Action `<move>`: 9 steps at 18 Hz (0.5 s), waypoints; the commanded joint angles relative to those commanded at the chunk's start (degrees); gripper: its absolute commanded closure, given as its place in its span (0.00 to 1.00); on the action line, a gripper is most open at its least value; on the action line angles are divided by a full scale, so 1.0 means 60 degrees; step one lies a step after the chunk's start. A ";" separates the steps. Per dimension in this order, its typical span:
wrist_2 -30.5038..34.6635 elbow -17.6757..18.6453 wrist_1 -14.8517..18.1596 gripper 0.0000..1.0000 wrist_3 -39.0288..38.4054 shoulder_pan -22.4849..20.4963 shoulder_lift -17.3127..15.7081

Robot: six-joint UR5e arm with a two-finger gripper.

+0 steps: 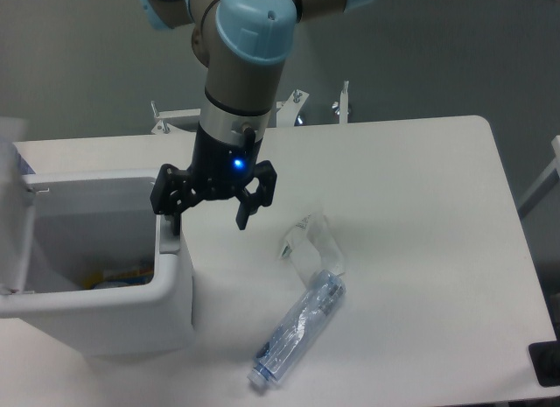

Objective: Open the trash can

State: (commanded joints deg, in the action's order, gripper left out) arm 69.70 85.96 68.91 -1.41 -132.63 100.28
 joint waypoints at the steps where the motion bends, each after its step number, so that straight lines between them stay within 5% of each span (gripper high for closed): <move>1: 0.0015 -0.0015 0.0000 0.00 0.0000 0.0014 -0.0015; 9: 0.0350 -0.1126 -0.0161 0.00 0.0044 -0.0350 0.0014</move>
State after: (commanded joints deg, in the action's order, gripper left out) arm 71.80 79.20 67.94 -1.14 -134.73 100.37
